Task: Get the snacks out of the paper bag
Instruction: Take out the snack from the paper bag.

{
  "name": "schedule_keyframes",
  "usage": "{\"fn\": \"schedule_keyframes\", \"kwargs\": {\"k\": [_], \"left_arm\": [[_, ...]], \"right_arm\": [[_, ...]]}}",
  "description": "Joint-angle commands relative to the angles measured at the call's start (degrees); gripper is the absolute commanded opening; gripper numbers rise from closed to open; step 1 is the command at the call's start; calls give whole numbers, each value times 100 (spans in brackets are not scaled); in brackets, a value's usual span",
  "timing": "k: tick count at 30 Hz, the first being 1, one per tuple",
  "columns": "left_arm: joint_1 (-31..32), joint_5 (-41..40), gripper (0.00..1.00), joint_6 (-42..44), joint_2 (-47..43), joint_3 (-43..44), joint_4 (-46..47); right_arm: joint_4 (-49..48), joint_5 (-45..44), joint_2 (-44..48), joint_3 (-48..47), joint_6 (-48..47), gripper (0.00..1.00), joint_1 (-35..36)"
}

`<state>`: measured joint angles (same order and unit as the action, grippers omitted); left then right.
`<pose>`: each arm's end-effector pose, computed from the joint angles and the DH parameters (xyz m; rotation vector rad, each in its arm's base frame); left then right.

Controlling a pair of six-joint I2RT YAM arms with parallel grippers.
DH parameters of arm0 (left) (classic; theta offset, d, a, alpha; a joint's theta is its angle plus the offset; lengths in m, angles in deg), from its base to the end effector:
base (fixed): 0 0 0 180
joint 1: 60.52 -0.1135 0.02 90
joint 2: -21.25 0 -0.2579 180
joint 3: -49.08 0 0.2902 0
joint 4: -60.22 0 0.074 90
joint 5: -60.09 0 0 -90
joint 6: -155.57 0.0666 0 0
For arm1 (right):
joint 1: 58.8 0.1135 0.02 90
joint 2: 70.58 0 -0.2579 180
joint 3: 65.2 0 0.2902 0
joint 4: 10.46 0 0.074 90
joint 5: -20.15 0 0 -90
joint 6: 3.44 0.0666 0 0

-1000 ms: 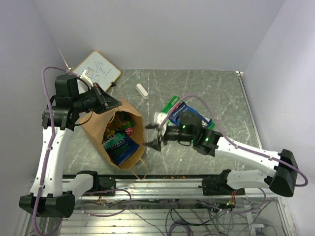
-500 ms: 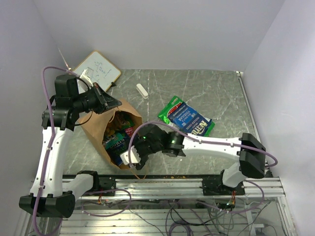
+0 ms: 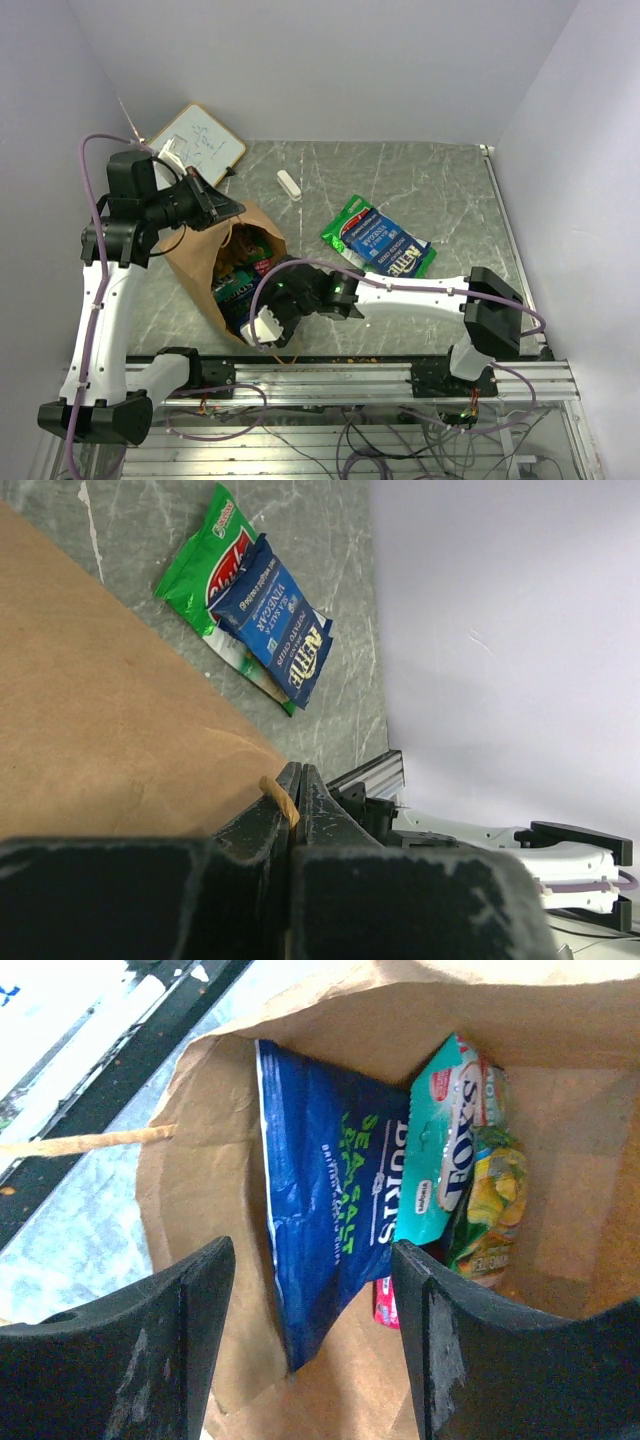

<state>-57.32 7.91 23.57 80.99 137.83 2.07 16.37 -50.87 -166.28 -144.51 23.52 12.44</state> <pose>0.2517 -0.0550 0.4153 -0.3030 2.1498 -1.1536 0.1158 0.4083 0.1944 -2.1953 0.7441 0.4570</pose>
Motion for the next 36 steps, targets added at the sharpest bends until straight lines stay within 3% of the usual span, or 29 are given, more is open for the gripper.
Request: {"fn": "schedule_keyframes", "kwargs": {"k": [1, 12, 18, 24, 36], "left_arm": [[-13, -139, 7, 53, -171, 47, -102], [-11, -141, 7, -100, -299, -90, 10], [-12, -46, 7, -130, -279, -88, 26], [-13, -76, 7, -15, -231, 67, -105], [-13, -38, 7, -83, -228, 75, 21]], "right_arm": [[-469, -192, -215, 49, -68, 63, 93], [-503, -232, -523, -124, -170, 52, 118], [-784, -420, -298, 14, -59, 34, 130], [-952, -461, -180, 62, 106, 0, 131], [-883, -452, 269, -158, 663, 0, 53]]}}
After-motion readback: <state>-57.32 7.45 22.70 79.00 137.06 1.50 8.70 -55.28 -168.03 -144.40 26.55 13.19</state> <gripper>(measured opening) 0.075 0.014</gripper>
